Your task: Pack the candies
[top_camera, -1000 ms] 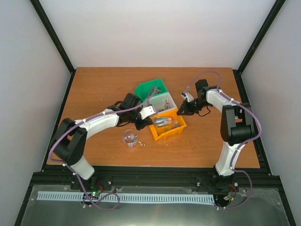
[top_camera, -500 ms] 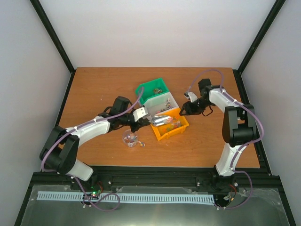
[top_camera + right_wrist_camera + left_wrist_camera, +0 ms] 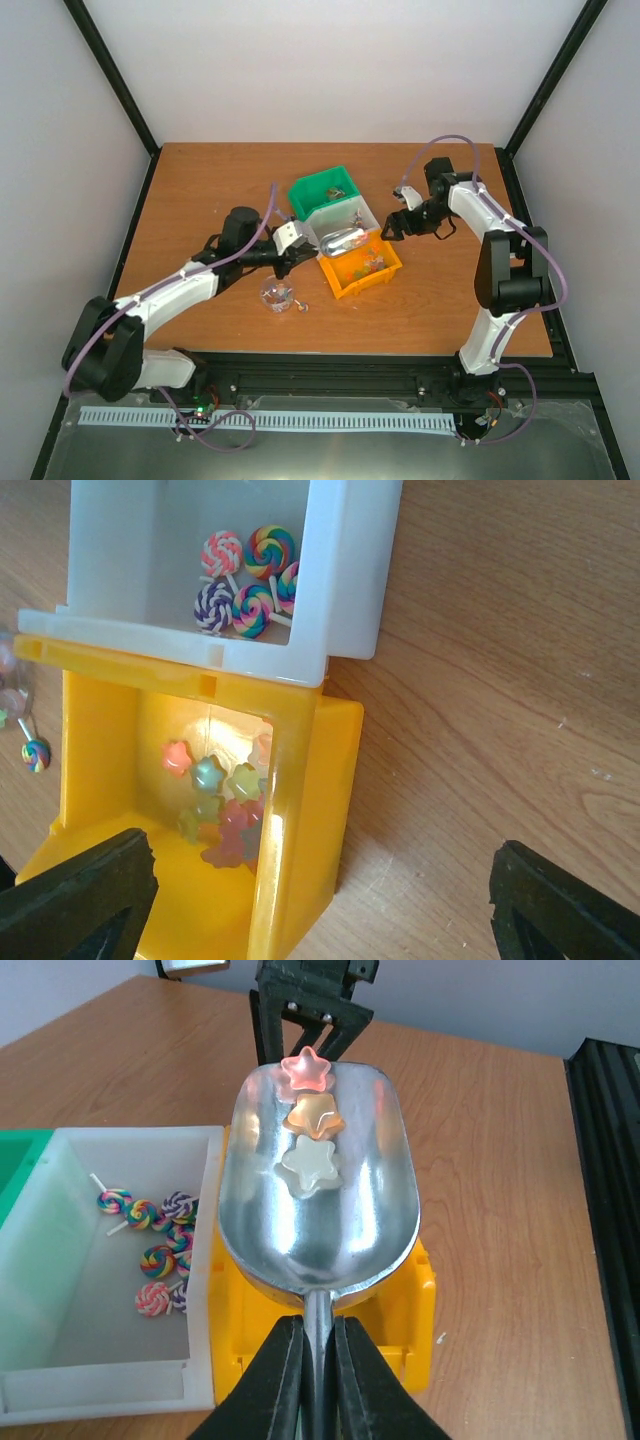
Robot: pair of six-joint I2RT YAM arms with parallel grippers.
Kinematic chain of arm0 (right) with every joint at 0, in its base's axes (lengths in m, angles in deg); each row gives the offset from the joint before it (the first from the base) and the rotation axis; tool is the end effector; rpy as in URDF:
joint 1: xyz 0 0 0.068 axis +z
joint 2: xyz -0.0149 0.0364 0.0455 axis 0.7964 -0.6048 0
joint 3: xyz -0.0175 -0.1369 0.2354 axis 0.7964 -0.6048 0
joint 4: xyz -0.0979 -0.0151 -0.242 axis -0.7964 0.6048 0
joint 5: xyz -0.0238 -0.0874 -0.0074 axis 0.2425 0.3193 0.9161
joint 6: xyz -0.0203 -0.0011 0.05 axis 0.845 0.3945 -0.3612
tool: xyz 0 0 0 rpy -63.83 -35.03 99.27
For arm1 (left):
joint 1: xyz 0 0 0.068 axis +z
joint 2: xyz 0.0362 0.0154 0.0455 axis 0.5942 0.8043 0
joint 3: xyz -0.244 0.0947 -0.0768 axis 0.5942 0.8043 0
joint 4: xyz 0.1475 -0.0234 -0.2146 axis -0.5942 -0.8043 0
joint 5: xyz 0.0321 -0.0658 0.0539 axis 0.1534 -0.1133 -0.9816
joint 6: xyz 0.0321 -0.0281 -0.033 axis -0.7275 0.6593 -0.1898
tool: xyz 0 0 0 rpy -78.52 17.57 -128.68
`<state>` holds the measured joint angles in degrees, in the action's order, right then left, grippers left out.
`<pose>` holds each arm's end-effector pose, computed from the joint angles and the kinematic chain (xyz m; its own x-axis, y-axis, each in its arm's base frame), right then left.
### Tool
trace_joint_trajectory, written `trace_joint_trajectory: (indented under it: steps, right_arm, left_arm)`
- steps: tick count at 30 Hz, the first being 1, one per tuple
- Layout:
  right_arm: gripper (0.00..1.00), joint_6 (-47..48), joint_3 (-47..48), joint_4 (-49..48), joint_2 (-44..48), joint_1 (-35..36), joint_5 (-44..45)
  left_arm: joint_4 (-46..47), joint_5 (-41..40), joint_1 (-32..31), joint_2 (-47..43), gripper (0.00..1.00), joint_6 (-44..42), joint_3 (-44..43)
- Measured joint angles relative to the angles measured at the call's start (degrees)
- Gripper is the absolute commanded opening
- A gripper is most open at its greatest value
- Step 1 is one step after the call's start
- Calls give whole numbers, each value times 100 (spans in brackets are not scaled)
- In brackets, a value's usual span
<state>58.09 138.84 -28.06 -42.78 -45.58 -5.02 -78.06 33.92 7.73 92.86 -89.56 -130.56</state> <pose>0.3541 0.0631 0.2194 -0.8757 -0.3618 -0.3198 -0.4743 0.7690 0.4287 0.2350 -0.1546 0.2311 -0.1710 0.3417 -0.9241 0.9437 0.3265 -0.0538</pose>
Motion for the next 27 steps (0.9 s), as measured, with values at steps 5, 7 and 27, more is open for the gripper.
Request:
trace_joint_trajectory:
  steps: [5, 7, 27]
  right_arm:
    - [98, 149, 39, 70, 44, 0, 33]
    - [99, 192, 39, 87, 48, 0, 37]
    - [100, 409, 223, 267, 48, 186, 39]
  left_arm:
    - [-407, 177, 409, -839, 1, -26, 175]
    - [-693, 289, 756, -1189, 1, -153, 186]
    - [-5541, 1414, 4135, -2365, 1, -3534, -179]
